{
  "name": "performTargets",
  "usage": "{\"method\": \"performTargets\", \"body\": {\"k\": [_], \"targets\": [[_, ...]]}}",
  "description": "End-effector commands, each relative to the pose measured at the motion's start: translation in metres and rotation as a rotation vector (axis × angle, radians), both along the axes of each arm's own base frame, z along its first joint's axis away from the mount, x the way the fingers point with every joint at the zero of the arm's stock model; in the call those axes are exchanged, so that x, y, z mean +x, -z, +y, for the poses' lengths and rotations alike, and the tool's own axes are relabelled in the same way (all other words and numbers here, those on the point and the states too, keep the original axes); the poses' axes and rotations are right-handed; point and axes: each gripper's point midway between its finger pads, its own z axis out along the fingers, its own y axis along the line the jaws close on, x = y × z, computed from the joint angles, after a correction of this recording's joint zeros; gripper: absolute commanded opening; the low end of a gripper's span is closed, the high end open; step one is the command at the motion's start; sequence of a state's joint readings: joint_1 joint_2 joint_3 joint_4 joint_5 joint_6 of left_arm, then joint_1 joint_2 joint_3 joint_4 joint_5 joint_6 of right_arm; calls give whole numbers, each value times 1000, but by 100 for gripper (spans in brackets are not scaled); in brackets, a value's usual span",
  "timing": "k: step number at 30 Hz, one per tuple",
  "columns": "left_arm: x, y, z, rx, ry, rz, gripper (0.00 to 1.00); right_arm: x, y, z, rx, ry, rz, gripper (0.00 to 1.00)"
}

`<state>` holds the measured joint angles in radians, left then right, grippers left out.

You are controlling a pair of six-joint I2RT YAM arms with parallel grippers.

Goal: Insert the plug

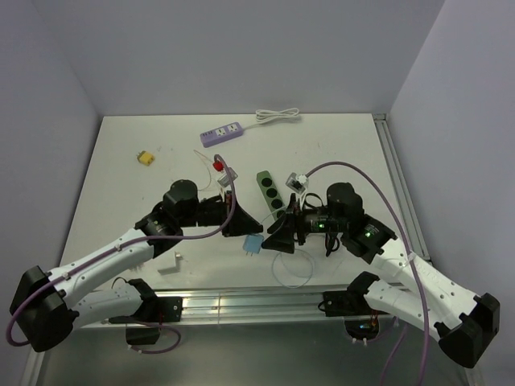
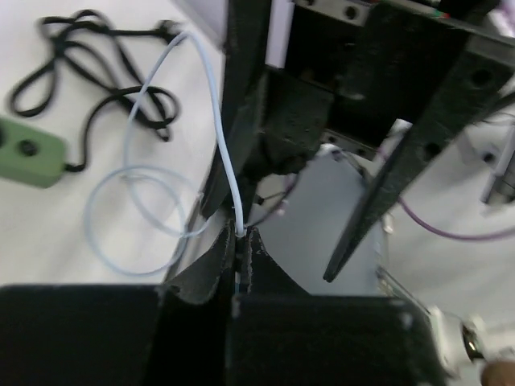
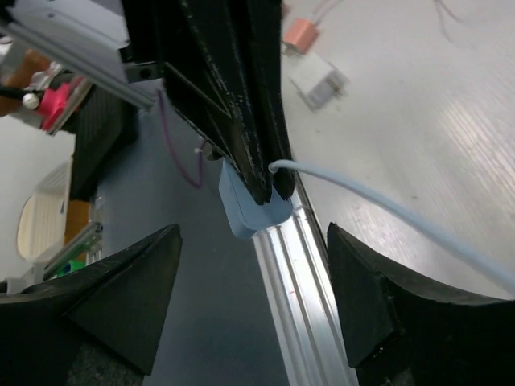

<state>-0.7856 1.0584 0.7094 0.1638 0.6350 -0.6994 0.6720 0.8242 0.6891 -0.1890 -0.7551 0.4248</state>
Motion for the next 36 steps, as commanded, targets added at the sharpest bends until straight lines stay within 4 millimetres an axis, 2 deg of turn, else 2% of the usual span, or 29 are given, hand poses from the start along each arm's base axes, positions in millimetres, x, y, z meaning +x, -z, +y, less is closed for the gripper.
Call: {"method": "performTargets", "body": {"k": [1,5,11,15,18,19,21,22,23,24,25,26,27,28,29,30,31,33,34,35,36], "targets": [[-28,-44,-5,-155,186,-76,0,-22,-30,7,146,-132,-80,78],[-37,-51,-6,-189,235,-52,0,-23,-33,11,166,-145,-84,71],[-37,-56,-8,-196,246,-48,0,-30,-31,18,161,-178,-75,68],[-37,-55,-12,-197,249,-38,0,-32,-34,27,178,-198,-56,61],[-35,-57,-13,-200,234,-29,0,-40,-35,33,186,-235,-46,48],[-29,-56,-14,-192,199,-23,6,-41,-34,35,183,-238,-42,30],[-22,-63,-12,-193,146,-46,24,-36,-28,35,148,-205,-41,7],[-9,-57,-11,-155,54,-40,50,-32,-25,35,131,-178,-40,0],[-3,-68,-6,-163,3,-72,61,-26,-20,34,111,-140,-43,0],[4,-68,-3,-147,-53,-79,85,-22,-14,32,86,-115,-46,0],[11,-66,4,-102,-114,-84,94,-18,-9,30,62,-85,-41,0],[34,-72,18,-83,-288,-100,99,-13,-6,29,43,-50,-42,0],[46,-72,28,-55,-385,-97,99,7,7,22,-27,76,-43,0],[53,-50,44,51,-478,-46,99,17,12,17,-65,147,-45,0],[64,-60,59,55,-582,-55,100,33,14,11,-99,242,-58,0],[77,-58,74,83,-695,-60,99,62,28,-8,-190,433,-71,0],[80,-53,81,108,-732,-64,99,77,31,-18,-228,529,-84,0],[84,-50,89,117,-771,-83,99,93,32,-23,-271,585,-117,0],[86,-46,91,124,-790,-81,100,90,33,-17,-271,536,-109,0],[90,-36,94,162,-813,-61,100,99,35,-14,-297,533,-90,0],[96,-31,100,193,-858,-60,100,99,37,-11,-307,512,-67,0]]}}
